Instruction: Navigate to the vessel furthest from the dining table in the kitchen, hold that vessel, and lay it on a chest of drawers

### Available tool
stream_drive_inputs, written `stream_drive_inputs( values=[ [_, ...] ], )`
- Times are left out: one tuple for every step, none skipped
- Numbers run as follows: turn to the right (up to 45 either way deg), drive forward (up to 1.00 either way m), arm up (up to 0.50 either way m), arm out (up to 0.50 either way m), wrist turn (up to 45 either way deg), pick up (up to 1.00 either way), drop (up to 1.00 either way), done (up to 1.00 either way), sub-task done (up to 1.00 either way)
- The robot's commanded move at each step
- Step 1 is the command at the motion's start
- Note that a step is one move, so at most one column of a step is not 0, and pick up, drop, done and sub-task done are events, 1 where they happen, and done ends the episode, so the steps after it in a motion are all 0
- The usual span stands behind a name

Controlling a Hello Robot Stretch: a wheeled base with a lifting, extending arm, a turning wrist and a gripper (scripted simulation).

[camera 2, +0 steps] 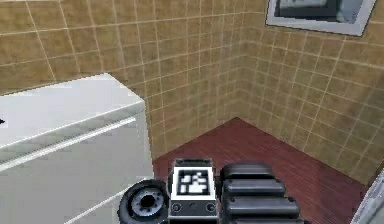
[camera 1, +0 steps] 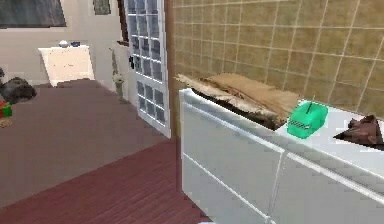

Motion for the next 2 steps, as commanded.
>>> stream_drive_inputs(
  values=[
    [-6.0,0.0,0.0,0.0,0.0,0.0,0.0,0.0,0.0],
    [0.0,0.45,0.0,0.0,0.0,0.0,0.0,0.0,0.0]
  ],
)
